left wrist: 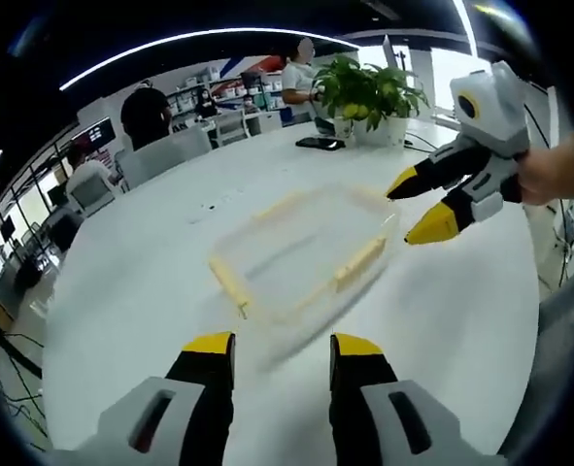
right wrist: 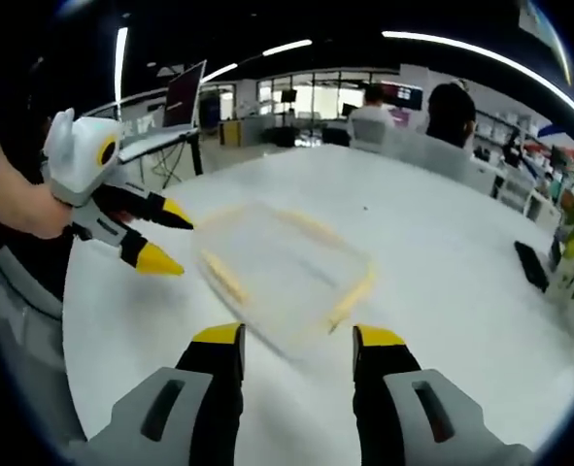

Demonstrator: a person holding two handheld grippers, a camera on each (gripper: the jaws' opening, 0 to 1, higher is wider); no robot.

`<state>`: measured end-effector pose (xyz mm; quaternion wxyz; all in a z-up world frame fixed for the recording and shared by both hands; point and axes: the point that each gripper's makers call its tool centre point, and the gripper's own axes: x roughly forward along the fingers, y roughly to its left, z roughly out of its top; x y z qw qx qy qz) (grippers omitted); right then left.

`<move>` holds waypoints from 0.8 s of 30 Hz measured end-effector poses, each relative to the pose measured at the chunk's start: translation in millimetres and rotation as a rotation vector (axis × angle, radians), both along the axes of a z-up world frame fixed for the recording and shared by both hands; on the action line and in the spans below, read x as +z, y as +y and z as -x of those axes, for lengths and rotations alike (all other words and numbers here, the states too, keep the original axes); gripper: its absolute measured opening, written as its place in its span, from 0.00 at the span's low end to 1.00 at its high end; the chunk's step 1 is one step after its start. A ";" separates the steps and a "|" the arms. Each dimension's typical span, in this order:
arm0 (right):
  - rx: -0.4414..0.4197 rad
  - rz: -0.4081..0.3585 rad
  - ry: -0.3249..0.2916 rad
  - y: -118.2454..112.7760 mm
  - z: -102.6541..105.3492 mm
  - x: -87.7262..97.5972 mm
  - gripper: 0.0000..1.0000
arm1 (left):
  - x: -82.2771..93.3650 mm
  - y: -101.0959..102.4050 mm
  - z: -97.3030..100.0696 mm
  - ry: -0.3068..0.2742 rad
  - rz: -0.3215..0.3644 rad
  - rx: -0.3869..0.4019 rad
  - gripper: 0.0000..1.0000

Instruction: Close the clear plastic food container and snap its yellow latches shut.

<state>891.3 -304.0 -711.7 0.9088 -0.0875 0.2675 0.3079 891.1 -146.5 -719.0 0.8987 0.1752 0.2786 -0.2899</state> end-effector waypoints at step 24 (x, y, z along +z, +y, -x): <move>-0.103 -0.022 -0.033 -10.5 97.6 33.9 0.41 | 26.7 45.9 112.2 0.009 0.128 0.179 0.35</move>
